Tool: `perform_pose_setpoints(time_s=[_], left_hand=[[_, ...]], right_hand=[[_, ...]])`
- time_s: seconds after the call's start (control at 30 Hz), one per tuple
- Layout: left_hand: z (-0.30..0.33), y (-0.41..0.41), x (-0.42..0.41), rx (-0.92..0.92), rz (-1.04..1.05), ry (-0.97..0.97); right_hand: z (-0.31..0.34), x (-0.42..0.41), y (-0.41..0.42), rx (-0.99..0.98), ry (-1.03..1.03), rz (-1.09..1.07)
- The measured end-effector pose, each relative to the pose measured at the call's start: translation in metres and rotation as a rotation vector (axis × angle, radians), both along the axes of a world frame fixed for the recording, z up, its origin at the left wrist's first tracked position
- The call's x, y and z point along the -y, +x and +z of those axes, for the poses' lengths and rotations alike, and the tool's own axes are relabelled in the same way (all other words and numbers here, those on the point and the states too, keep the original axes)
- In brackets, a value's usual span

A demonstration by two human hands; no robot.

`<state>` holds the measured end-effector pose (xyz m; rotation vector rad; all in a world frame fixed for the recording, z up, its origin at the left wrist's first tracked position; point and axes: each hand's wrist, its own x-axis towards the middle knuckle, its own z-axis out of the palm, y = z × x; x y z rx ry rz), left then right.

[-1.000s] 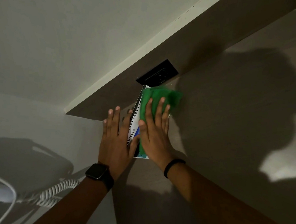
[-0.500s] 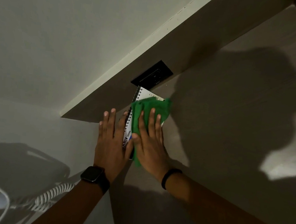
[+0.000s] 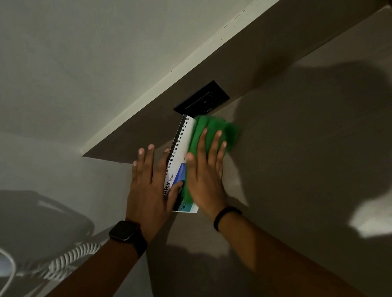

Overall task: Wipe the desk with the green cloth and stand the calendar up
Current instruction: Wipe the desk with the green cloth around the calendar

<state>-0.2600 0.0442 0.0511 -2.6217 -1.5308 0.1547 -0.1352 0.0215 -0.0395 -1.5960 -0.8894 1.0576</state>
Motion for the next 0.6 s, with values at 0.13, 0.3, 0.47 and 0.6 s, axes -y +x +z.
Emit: perform_pose_setpoints(time_s=[0.13, 0.3, 0.47, 0.6], left_hand=[[-0.003, -0.001, 0.000, 0.010, 0.002, 0.014], [-0.002, -0.002, 0.000, 0.010, -0.021, 0.026], [-0.004, -0.002, -0.001, -0.007, -0.006, 0.032], [0.000, -0.003, -0.003, -0.057, -0.009, 0.019]], right_hand=[[0.011, -0.029, 0.019, -0.028, 0.016, -0.113], [0.008, 0.003, -0.009, 0.162, 0.122, 0.030], [0.012, -0.025, 0.016, -0.030, -0.020, -0.183], [0.026, -0.014, 0.025, -0.003, -0.049, -0.137]])
